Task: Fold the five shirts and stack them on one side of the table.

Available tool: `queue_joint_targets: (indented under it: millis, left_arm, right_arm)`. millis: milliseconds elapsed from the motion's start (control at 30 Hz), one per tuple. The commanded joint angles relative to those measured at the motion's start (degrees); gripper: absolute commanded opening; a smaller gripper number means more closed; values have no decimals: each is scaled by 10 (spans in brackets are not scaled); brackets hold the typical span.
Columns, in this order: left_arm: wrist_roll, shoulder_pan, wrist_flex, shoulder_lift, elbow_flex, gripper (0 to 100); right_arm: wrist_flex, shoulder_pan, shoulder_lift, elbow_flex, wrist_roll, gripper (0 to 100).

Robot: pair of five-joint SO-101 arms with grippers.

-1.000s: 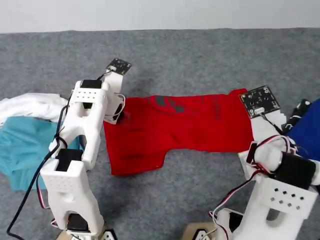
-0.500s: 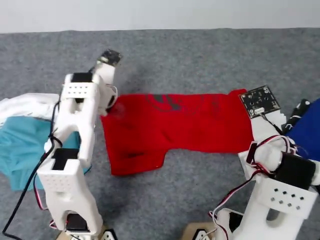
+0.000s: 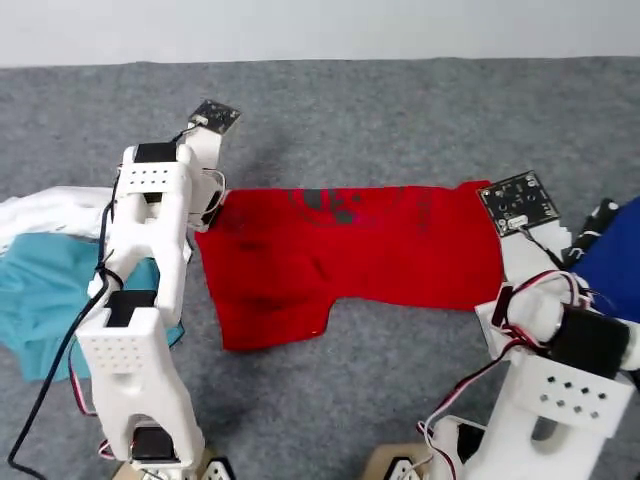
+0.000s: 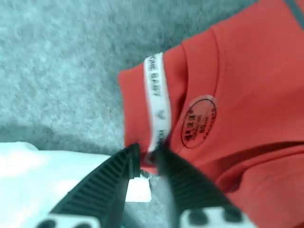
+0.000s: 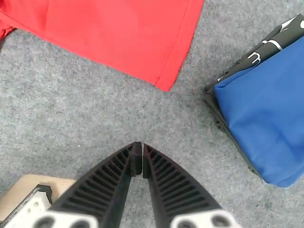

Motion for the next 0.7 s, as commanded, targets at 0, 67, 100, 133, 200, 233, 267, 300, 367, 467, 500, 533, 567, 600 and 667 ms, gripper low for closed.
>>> queue_joint_targets:
  millis: [0,67,100,133,200,233,267,300,367,467,500,533,567,600,667]
  left_arm:
    - [-4,-4,16,-5,-21,160]
    - [-14,-3,17,-17,-21,160]
    - [-17,1,21,-25,-21,160]
    - [-17,4,25,-36,-21,160]
    - [-15,8,33,-67,-21,160]
    - [-15,13,36,-84,-21,160]
    - [-15,17,37,-102,-20,160]
    - [-14,18,40,-119,-20,159]
    - [-7,25,44,-153,-20,159]
    - [8,35,48,-193,-16,159]
    - [16,39,53,-203,-16,158]
    - [24,40,56,-213,-16,158]
    - [31,40,57,-222,-16,156]
    - [37,40,60,-230,-16,147]
    - [44,41,69,-244,-16,111]
  right_arm:
    - [21,-2,-12,-5,-7,13]
    - [21,-2,-11,-5,-7,13]
    - [21,-2,-8,-4,-7,20]
    - [21,-2,-7,-4,-8,32]
    - [19,0,-6,-3,-18,69]
    - [16,4,-6,-3,-33,89]
    - [7,9,-6,-3,-48,113]
    - [-3,16,-6,-3,-63,136]
    - [-29,31,-4,-3,-86,176]
    - [-60,39,26,-2,-100,183]
    - [-64,38,44,-2,-100,179]
    - [-68,38,65,-2,-101,173]
    - [-68,38,87,-4,-101,169]
    - [-73,38,109,-4,-101,165]
    - [-81,38,150,-5,-101,149]
